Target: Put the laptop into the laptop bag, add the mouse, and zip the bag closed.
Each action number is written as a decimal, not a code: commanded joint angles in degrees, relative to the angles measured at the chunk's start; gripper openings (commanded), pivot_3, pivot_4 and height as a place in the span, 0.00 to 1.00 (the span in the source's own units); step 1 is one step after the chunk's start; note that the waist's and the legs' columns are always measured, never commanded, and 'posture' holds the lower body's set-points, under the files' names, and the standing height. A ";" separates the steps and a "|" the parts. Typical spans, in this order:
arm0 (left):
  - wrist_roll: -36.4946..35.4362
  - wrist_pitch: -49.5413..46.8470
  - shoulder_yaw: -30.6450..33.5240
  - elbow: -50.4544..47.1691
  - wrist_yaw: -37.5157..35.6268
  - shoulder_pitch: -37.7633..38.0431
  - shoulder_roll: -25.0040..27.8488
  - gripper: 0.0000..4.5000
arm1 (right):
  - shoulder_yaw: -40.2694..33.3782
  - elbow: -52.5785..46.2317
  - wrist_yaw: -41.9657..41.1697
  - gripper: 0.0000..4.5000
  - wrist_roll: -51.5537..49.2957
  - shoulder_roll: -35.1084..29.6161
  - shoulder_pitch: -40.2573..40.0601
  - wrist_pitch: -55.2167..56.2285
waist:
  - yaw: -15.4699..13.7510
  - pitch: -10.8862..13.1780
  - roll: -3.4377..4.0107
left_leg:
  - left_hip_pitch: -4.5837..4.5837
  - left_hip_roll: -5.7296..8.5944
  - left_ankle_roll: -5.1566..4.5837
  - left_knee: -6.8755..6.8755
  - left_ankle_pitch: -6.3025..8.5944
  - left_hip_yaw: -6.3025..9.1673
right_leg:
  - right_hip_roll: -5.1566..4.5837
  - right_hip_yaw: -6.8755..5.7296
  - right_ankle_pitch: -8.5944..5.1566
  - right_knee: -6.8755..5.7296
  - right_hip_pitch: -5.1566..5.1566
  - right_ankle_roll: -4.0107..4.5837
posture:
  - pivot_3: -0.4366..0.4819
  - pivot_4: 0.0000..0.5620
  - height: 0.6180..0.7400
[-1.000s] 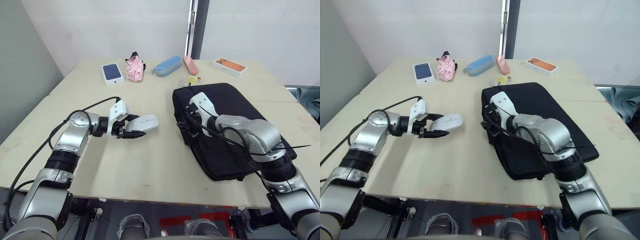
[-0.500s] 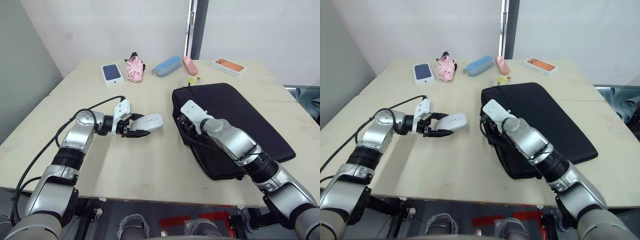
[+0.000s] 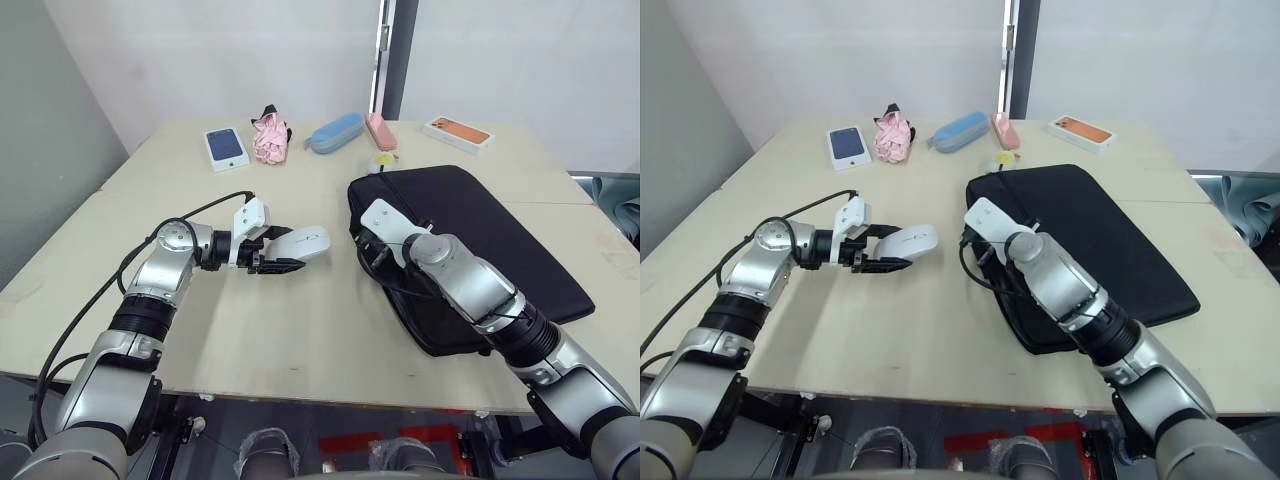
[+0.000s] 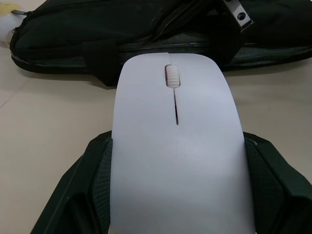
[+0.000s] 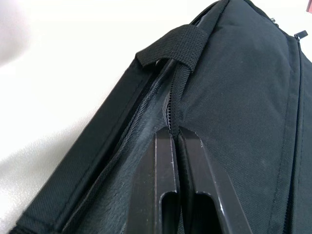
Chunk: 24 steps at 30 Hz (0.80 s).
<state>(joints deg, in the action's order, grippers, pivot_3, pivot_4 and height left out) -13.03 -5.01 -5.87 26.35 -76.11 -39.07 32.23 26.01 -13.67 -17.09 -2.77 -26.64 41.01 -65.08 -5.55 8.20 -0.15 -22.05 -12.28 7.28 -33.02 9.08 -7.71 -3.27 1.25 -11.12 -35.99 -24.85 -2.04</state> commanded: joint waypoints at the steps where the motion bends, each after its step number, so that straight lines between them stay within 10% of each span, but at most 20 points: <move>1: 0.13 0.94 -0.39 0.06 -0.70 -1.73 -0.59 0.64 | -9.61 -5.48 -2.89 0.00 -4.38 2.02 2.86 -4.80 | 0.01 0.00 0.00 | 0.00 0.00 0.00 0.00 0.00 0.00 | 0.00 0.00 0.00 0.00 0.00 0.00 | 0.48 0.27 1.00; 14: 0.90 3.16 -1.15 2.54 0.72 -2.88 -3.88 0.64 | -41.99 -5.57 -10.58 0.00 -21.82 4.94 14.61 -22.22 | 0.09 0.02 0.03 | 0.03 -0.03 -0.02 0.01 -0.01 -0.03 | 0.04 0.02 -0.05 -0.09 -0.04 0.09 | 0.48 0.27 1.00; 24: 3.76 8.82 -2.14 8.40 5.40 -6.86 -10.21 0.64 | -51.64 -2.36 -9.02 0.00 -26.29 8.90 19.22 -26.05 | -0.21 0.04 0.04 | 0.01 -0.03 -0.06 0.00 -0.03 -0.04 | 0.03 0.02 -0.14 -0.10 -0.05 0.25 | 0.48 0.27 1.00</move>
<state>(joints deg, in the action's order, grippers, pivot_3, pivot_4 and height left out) -10.29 1.75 -7.92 33.79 -71.99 -44.44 22.45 -23.73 -14.11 -26.11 -27.31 -17.35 57.65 -91.89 -5.75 8.23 -0.11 -22.04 -12.30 7.22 -33.02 9.04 -7.75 -3.24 1.26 -11.26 -36.09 -24.90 -1.79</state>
